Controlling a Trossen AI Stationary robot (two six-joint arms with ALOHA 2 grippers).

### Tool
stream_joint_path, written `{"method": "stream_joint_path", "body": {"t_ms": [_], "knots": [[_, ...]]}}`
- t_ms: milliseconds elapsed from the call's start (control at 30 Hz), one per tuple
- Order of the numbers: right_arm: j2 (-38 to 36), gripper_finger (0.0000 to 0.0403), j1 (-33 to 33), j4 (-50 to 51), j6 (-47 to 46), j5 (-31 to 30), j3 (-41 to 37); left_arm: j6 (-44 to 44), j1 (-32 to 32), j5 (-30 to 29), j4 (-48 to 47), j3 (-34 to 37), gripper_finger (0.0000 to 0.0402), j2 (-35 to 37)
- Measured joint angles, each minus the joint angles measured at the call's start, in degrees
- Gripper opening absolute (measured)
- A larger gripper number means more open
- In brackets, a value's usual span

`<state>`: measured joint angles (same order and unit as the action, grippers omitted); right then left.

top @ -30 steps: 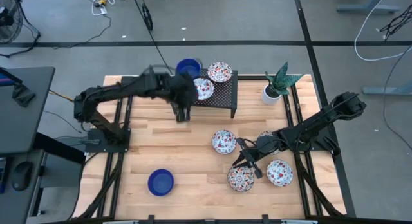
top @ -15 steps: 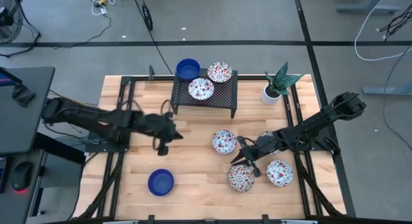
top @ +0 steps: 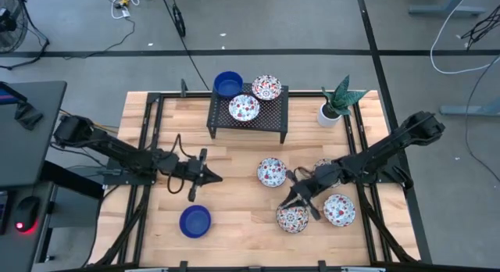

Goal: Pick & Place Mini bowls
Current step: Stack the bottom orange bowl on top of the other orange bowl on the shelf

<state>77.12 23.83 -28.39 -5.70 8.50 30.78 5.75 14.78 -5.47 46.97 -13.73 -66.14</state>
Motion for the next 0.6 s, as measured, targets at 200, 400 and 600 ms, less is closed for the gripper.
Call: {"method": "stream_joint_path", "body": {"t_ms": [200,400,600], "knots": [[0.4,0.0055,7.0,36.5,-3.5,-9.3,14.0,0.1,0.6,-4.4,-0.1,-0.2,0.0008,-2.4],[0.5,0.0092,13.8,51.1,-11.1,-14.8,20.4,0.1,0.6,-6.7,0.0,-0.2,0.001,-4.3],[2.0,0.0149,19.2,51.6,-19.2,-17.7,20.5,-2.0,0.4,-8.7,0.1,-0.2,0.0015,-4.7]]}}
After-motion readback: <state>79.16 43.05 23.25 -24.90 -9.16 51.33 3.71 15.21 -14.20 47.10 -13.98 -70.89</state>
